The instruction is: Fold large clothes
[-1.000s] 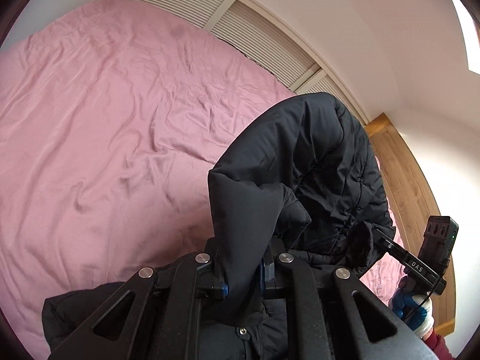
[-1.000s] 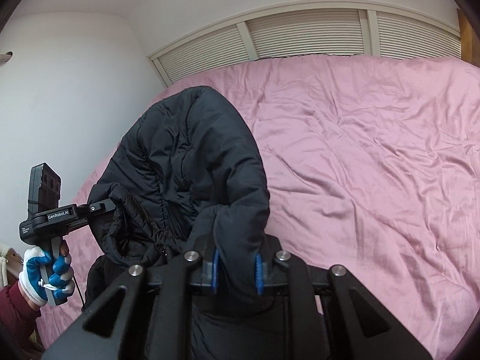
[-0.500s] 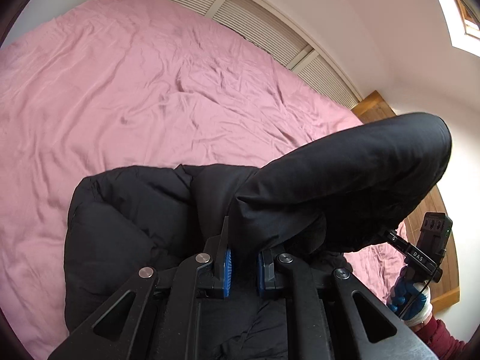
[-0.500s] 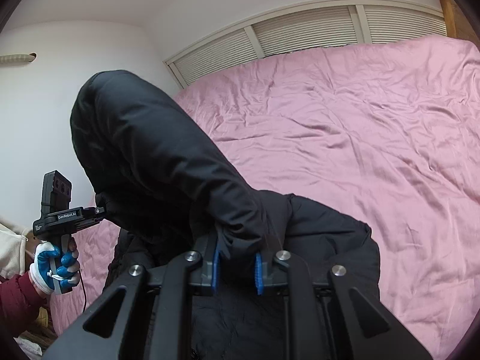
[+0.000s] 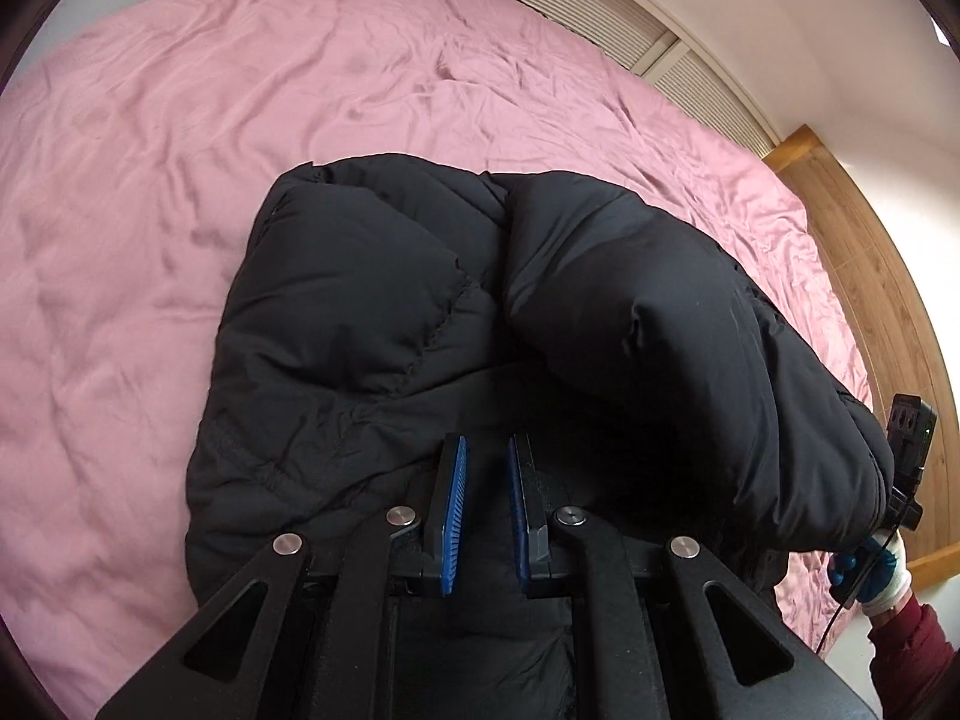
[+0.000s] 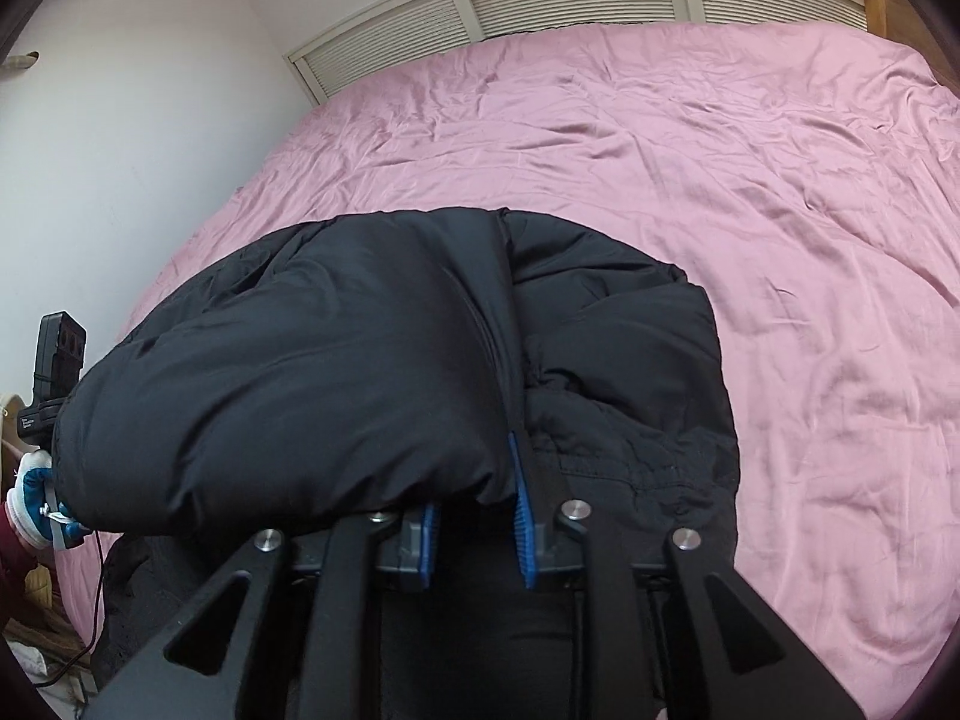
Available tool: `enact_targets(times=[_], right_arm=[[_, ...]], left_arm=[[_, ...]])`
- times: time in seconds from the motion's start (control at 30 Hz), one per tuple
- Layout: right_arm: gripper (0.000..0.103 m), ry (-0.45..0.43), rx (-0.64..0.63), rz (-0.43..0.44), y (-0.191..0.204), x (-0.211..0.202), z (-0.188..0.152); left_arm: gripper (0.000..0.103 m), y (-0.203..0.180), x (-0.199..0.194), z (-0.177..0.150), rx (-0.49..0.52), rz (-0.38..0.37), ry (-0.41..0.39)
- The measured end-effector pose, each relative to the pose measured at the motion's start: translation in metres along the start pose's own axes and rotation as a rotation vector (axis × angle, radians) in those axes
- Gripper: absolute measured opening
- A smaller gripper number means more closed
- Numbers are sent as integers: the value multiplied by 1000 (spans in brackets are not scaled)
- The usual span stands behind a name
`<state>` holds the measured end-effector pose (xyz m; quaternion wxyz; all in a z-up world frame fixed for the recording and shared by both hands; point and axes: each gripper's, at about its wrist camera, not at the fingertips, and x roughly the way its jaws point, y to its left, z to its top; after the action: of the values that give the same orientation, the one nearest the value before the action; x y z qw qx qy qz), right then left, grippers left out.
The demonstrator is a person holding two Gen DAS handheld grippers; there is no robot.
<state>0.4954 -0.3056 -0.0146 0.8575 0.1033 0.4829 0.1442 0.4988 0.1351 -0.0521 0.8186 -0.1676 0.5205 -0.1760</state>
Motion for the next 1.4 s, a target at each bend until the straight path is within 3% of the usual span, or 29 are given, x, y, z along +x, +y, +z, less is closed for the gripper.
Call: enact_targets(times=[0.13, 0.2, 0.27, 0.4, 0.5, 0.73, 0.83, 0.97, 1.4], right_arm=[[21, 27, -24, -37, -3, -19, -4], [21, 32, -29, -57, -4, -32, -6], [21, 17, -36, -65, -2, -48, -4], [35, -29, -74, -55, 16, -69, 17], [44, -54, -113, -46, 36, -69, 40], [44, -5, -209, -12, 66, -32, 60], [44, 46, -260, -29, 68, -10, 48], [45, 118, -285, -61, 55, 19, 25], [45, 162, -246, -101, 24, 86, -33]], left_arm=[[15, 4, -30, -4, 8, 47, -18], [22, -5, -46, 0, 35, 58, -46], [34, -19, -59, 8, 69, 51, -76], [41, -54, -67, 31, 134, 8, -114], [45, -79, -55, 48, 182, -2, -121], [48, -112, -2, 53, 265, 0, -63], [55, -114, 26, 38, 319, 62, -13], [55, -94, 67, 15, 343, 148, 62], [55, -75, 117, -16, 320, 240, 37]])
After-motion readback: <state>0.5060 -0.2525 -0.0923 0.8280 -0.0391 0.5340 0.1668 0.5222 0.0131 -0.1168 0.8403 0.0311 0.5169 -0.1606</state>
